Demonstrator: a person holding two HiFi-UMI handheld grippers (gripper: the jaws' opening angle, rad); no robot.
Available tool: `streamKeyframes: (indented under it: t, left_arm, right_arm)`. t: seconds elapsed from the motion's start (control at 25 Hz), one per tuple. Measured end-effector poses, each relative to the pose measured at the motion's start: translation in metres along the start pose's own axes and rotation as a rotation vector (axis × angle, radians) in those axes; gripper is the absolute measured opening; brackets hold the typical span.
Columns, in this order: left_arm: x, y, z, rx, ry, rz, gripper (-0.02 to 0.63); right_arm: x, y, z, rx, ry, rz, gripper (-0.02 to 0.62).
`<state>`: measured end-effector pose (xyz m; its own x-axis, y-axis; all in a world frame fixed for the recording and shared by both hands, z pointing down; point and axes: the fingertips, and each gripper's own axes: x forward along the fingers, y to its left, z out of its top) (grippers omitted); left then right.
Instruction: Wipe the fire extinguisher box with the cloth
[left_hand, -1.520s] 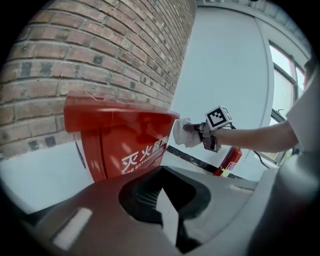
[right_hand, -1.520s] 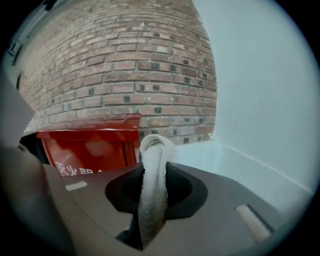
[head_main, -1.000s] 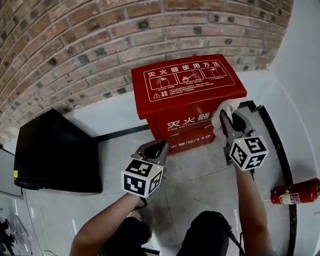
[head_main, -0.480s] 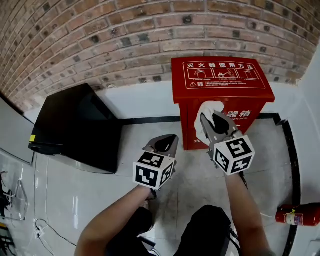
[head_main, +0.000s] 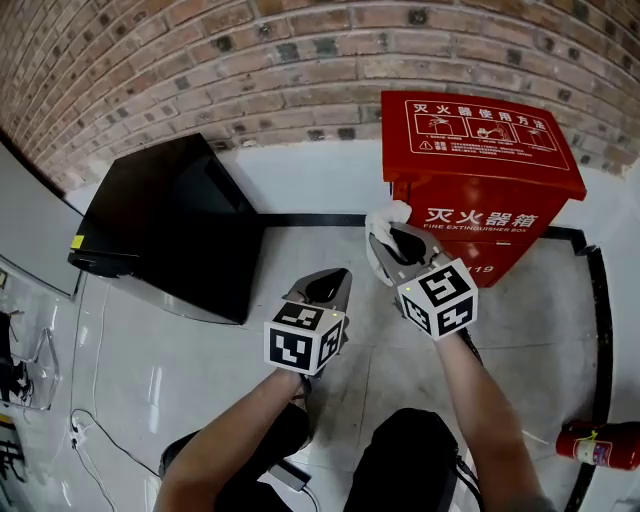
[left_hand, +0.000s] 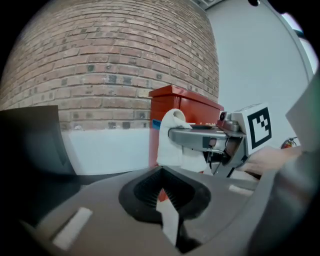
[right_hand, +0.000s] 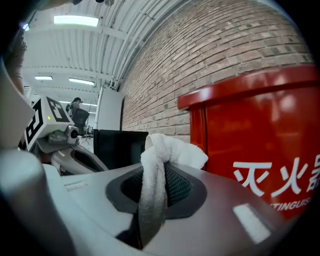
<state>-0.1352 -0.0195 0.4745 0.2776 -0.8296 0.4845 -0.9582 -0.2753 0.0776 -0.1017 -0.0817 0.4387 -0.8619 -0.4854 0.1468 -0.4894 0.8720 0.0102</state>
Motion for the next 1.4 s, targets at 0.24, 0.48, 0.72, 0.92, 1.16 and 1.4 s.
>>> streamKeyframes:
  t: [0.24, 0.48, 0.72, 0.92, 1.16, 1.4]
  left_arm:
    - [0.013, -0.006, -0.026, -0.015, 0.023, -0.012, 0.0]
    - [0.042, -0.035, -0.036, 0.007, 0.035, -0.081, 0.0]
    - [0.074, -0.071, -0.044, 0.024, 0.049, -0.155, 0.0]
    - [0.09, -0.104, -0.042, 0.063, 0.047, -0.215, 0.0]
    - [0.101, -0.136, -0.032, 0.164, 0.045, -0.279, 0.0]
    - [0.114, -0.163, -0.027, 0.268, 0.033, -0.36, 0.0]
  right_arm:
    - [-0.005, -0.005, -0.054, -0.075, 0.085, -0.015, 0.086]
    - [-0.063, -0.079, -0.071, -0.084, 0.038, -0.269, 0.083]
    - [-0.137, -0.15, -0.086, -0.043, 0.031, -0.469, 0.081]
    - [-0.201, -0.208, -0.107, 0.011, 0.075, -0.61, 0.081]
    - [-0.248, -0.251, -0.122, 0.038, 0.135, -0.721, 0.081]
    - [-0.3, -0.28, -0.15, 0.128, 0.151, -0.924, 0.078]
